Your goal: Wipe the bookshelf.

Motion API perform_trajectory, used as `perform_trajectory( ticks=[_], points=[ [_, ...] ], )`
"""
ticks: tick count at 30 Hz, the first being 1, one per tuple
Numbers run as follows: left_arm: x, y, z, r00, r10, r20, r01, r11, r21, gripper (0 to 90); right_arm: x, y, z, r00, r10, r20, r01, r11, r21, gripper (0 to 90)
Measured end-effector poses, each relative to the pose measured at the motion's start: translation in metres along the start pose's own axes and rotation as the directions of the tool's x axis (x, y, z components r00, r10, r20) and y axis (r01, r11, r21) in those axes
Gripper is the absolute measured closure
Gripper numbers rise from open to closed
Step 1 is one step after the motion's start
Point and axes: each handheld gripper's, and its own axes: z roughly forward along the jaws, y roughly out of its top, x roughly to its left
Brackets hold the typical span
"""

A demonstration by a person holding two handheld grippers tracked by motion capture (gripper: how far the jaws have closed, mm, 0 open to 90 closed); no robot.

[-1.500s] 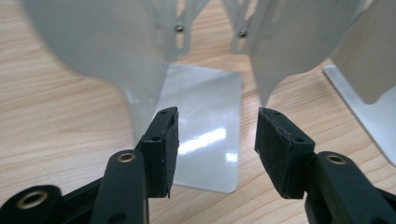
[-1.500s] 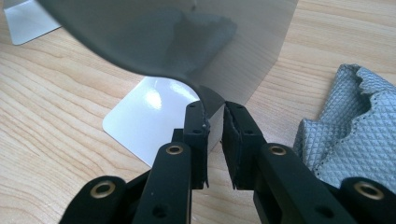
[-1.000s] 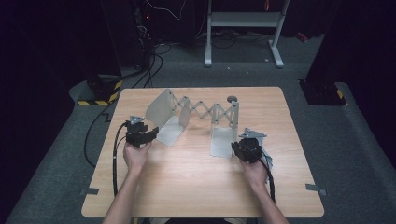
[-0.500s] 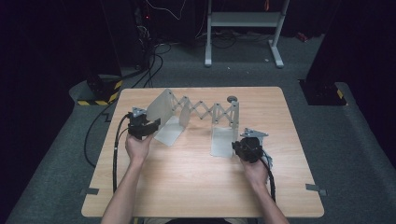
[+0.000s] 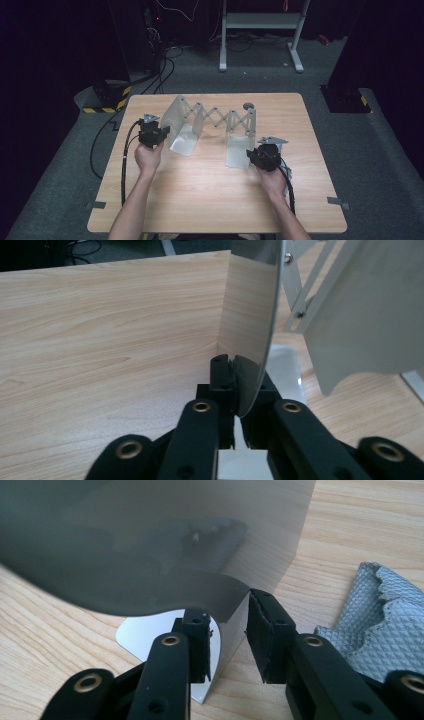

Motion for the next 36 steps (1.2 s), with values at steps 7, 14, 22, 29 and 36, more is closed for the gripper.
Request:
perform_trajectory(
  ticks=[7, 14, 22, 29, 36],
  points=[
    [-0.005, -0.003, -0.005, 0.9992, 0.038, -0.015, -0.037, 0.9992, 0.014, 88.4, 0.002, 0.002, 0.001, 0.9995, -0.017, 0.026, 0.016, 1.0, 0.013, 73.4],
    [-0.006, -0.005, -0.014, 0.9988, 0.041, -0.027, -0.04, 0.9986, 0.033, 88.3, 0.002, 0.007, 0.004, 0.9991, -0.021, 0.036, 0.02, 0.999, 0.033, 75.8],
    [-0.005, -0.01, -0.026, 1.0, -0.006, -0.008, 0.006, 0.9997, 0.022, 86.6, -0.001, 0.014, 0.007, 0.9994, -0.017, 0.03, 0.016, 0.998, 0.063, 77.6],
    [-0.006, -0.013, -0.03, 0.9994, -0.034, 0.001, 0.034, 0.9993, 0.016, 84.5, -0.006, 0.022, 0.012, 0.9991, -0.023, 0.036, 0.02, 0.996, 0.083, 79.3],
    [-0.013, -0.016, -0.03, 0.999, -0.04, 0.018, 0.04, 0.999, 0.021, 80.6, -0.012, 0.036, 0.021, 0.9981, -0.025, 0.055, 0.019, 0.994, 0.108, 81.0]
  ],
)
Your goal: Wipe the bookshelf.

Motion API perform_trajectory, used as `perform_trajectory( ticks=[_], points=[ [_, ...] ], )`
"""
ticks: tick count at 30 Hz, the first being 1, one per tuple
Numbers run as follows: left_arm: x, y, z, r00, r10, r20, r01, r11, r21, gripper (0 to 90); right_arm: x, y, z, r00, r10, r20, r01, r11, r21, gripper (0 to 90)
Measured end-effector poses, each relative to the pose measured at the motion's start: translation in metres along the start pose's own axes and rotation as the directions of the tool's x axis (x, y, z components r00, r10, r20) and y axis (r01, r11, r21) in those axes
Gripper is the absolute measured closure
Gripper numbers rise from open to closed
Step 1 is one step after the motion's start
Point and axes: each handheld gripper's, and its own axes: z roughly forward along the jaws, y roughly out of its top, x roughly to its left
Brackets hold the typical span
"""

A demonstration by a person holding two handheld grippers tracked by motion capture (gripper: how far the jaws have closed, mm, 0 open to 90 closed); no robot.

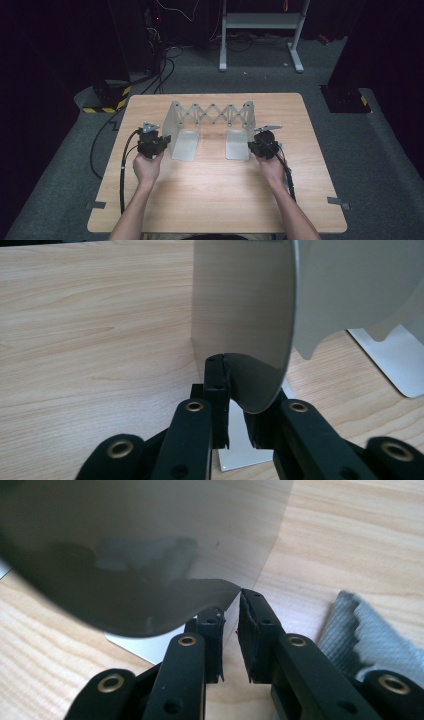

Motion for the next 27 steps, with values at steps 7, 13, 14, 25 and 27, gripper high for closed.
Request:
perform_trajectory(
  ticks=[7, 13, 14, 25, 27],
  points=[
    [-0.005, -0.001, 0.004, 0.9998, -0.015, 0.009, 0.015, 0.9999, 0.002, 77.9, -0.007, 0.011, 0.007, 0.9998, 0.009, 0.016, -0.009, 1.0, 0.008, 82.7],
    [-0.011, 0.001, 0.014, 0.9999, -0.014, 0.006, 0.014, 0.9999, 0.005, 74.6, -0.014, 0.016, 0.012, 0.9998, 0.016, 0.01, -0.016, 1.0, 0.008, 83.5],
    [-0.011, 0.002, 0.016, 1.0, -0.006, 0.001, 0.006, 1.0, 0.007, 74.5, -0.015, 0.017, 0.012, 0.9999, 0.014, 0.01, -0.014, 1.0, 0.009, 83.5],
    [-0.008, 0.009, 0.028, 0.9991, -0.041, 0.0, 0.041, 0.9991, 0.001, 74.5, -0.019, 0.02, 0.017, 0.9995, 0.02, -0.025, -0.02, 1.0, -0.009, 80.5],
    [-0.008, 0.009, 0.028, 0.9993, -0.038, -0.001, 0.038, 0.9993, 0.0, 74.4, -0.019, 0.019, 0.01, 0.9983, 0.012, -0.056, -0.013, 0.999, -0.032, 75.0]
  ],
)
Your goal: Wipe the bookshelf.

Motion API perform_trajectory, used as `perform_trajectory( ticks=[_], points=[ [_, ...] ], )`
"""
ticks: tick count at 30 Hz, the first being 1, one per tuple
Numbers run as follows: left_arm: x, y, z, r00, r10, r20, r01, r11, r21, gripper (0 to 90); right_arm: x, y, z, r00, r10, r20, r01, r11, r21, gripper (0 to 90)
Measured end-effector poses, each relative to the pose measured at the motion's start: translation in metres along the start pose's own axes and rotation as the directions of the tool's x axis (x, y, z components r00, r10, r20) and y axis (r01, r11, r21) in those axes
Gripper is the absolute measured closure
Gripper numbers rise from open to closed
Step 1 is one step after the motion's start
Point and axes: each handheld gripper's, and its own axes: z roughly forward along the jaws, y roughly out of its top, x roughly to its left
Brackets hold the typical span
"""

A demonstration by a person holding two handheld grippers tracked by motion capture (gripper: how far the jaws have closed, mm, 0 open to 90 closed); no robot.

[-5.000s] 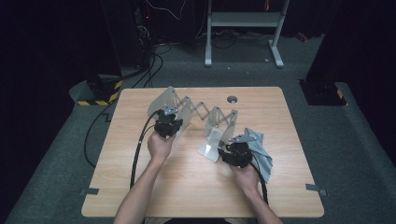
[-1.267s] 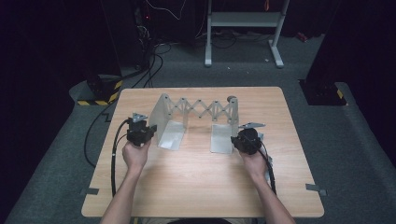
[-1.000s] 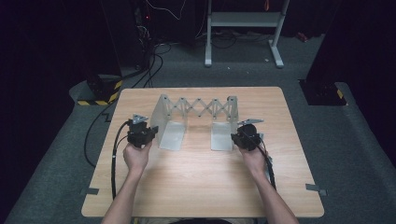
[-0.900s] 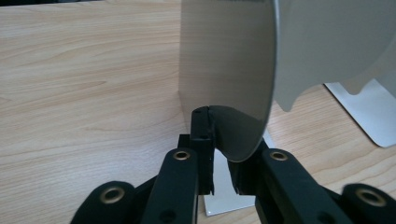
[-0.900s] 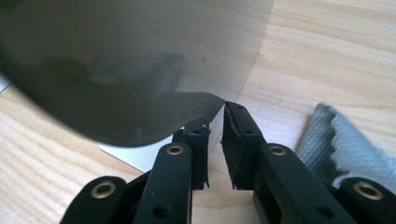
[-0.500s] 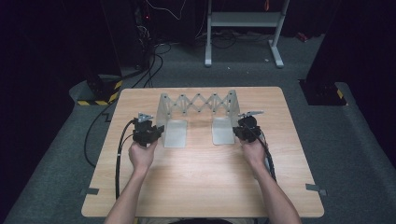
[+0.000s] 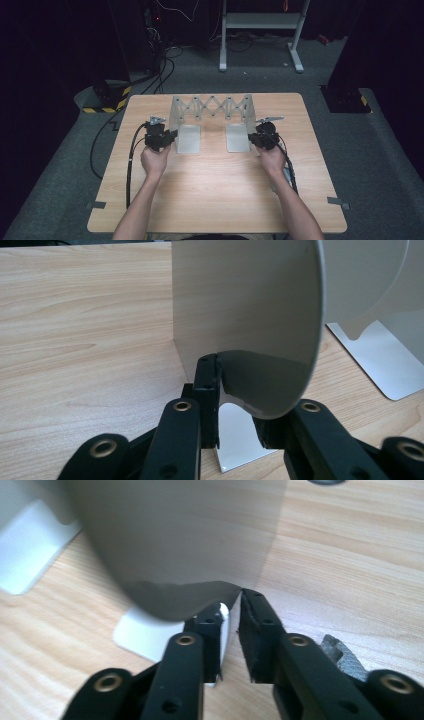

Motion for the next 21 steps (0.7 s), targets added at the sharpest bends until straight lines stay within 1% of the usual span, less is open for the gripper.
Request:
perform_trajectory(
  ticks=[1, 4, 6, 7, 8, 9, 11, 12, 13, 14, 15, 16, 18, 20, 21],
  points=[
    [0.0, 0.0, 0.0, 1.0, -0.005, 0.001, 0.005, 1.0, -0.002, 74.3, 0.001, -0.001, -0.005, 0.9999, -0.008, -0.009, 0.008, 1.0, -0.008, 70.7],
    [0.001, 0.0, 0.0, 1.0, -0.006, 0.004, 0.006, 1.0, -0.003, 74.1, 0.004, -0.007, -0.019, 0.999, -0.044, -0.006, 0.044, 0.998, -0.038, 69.2],
    [0.001, -0.001, 0.0, 0.9999, -0.006, 0.008, 0.006, 1.0, -0.005, 73.9, 0.003, -0.014, -0.027, 0.9983, -0.058, 0.002, 0.058, 0.997, -0.043, 68.2],
    [0.001, -0.002, 0.0, 1.0, 0.0, 0.007, 0.0, 1.0, 0.001, 73.5, 0.002, -0.02, -0.032, 0.9977, -0.067, 0.011, 0.067, 0.997, -0.049, 67.6],
    [0.001, -0.003, 0.001, 1.0, 0.002, 0.006, -0.002, 1.0, 0.003, 71.7, 0.001, -0.024, -0.035, 0.9977, -0.067, 0.013, 0.067, 0.996, -0.051, 67.5],
    [0.002, -0.004, 0.001, 0.9999, 0.016, 0.004, -0.016, 0.9998, 0.011, 68.8, -0.002, -0.031, -0.04, 0.9977, -0.065, 0.018, 0.066, 0.996, -0.053, 67.4],
    [0.002, -0.006, 0.0, 0.9996, 0.026, 0.004, -0.026, 0.9996, 0.007, 63.2, -0.007, -0.042, -0.046, 0.9979, -0.059, 0.026, 0.06, 0.997, -0.054, 67.4],
    [0.003, -0.006, -0.001, 0.9998, 0.013, 0.015, -0.013, 0.9999, 0.003, 61.0, -0.009, -0.047, -0.048, 0.9978, -0.057, 0.035, 0.059, 0.997, -0.049, 67.4],
    [0.004, -0.007, -0.002, 0.9997, 0.016, 0.021, -0.016, 0.9998, 0.01, 58.9, -0.012, -0.055, -0.05, 0.9966, -0.056, 0.061, 0.059, 0.998, -0.039, 67.0],
    [0.004, -0.007, -0.003, 0.9996, 0.021, 0.02, -0.021, 0.9997, 0.015, 57.1, -0.015, -0.06, -0.052, 0.9954, -0.054, 0.079, 0.056, 0.998, -0.03, 65.1],
    [0.005, -0.007, -0.004, 0.9996, 0.022, 0.02, -0.022, 0.9996, 0.016, 55.2, -0.018, -0.065, -0.052, 0.995, -0.047, 0.088, 0.049, 0.999, -0.023, 63.4],
    [0.005, -0.007, -0.005, 0.9995, 0.02, 0.023, -0.02, 0.9997, 0.012, 53.8, -0.021, -0.07, -0.053, 0.9952, -0.039, 0.09, 0.041, 0.999, -0.022, 61.4],
    [0.007, -0.008, -0.008, 0.9995, 0.004, 0.031, -0.004, 1.0, 0.002, 51.9, -0.026, -0.077, -0.053, 0.995, -0.027, 0.096, 0.028, 0.999, -0.016, 57.2],
    [0.009, -0.009, -0.012, 0.9994, 0.008, 0.034, -0.008, 1.0, 0.002, 50.1, -0.03, -0.082, -0.051, 0.9955, -0.022, 0.092, 0.022, 1.0, 0.0, 53.8],
    [0.009, -0.01, -0.014, 0.9994, 0.002, 0.035, -0.002, 1.0, -0.004, 49.4, -0.031, -0.083, -0.049, 0.9945, -0.033, 0.1, 0.032, 0.999, 0.01, 53.1]
  ],
)
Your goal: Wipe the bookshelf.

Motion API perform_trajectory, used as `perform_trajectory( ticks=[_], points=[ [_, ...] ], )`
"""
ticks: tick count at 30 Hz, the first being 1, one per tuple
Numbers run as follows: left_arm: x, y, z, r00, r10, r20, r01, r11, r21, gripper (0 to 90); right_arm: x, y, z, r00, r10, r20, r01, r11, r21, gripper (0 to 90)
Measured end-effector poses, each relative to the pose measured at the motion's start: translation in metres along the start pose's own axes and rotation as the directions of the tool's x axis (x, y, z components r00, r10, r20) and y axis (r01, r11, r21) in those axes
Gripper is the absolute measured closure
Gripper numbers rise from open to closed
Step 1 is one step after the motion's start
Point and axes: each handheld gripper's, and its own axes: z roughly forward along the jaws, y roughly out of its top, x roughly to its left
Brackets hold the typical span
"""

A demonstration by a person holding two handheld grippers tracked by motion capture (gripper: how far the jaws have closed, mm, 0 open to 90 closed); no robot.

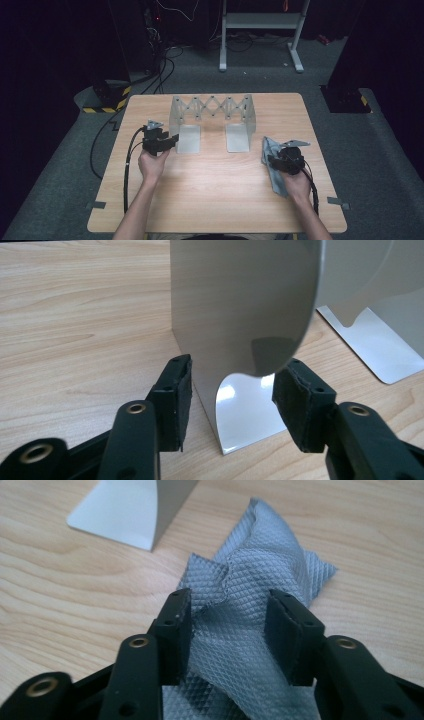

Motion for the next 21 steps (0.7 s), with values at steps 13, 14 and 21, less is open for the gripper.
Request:
perform_trajectory(
  ticks=[13, 14, 21],
  points=[
    [0.01, -0.004, -0.02, 0.9999, -0.009, 0.013, 0.01, 0.9996, -0.026, 47.5, -0.029, 0.004, 0.016, 0.9883, 0.026, 0.151, -0.027, 1.0, 0.003, 74.3],
    [0.011, -0.004, -0.02, 0.9999, -0.005, 0.011, 0.005, 0.9998, -0.018, 47.1, -0.035, 0.004, 0.016, 0.987, 0.048, 0.153, -0.048, 0.999, -0.008, 74.5],
    [0.018, -0.01, -0.024, 0.9995, -0.031, 0.006, 0.031, 0.9992, -0.024, 45.5, -0.057, 0.0, 0.008, 0.976, 0.161, 0.146, -0.156, 0.987, -0.05, 65.8]
  ],
)
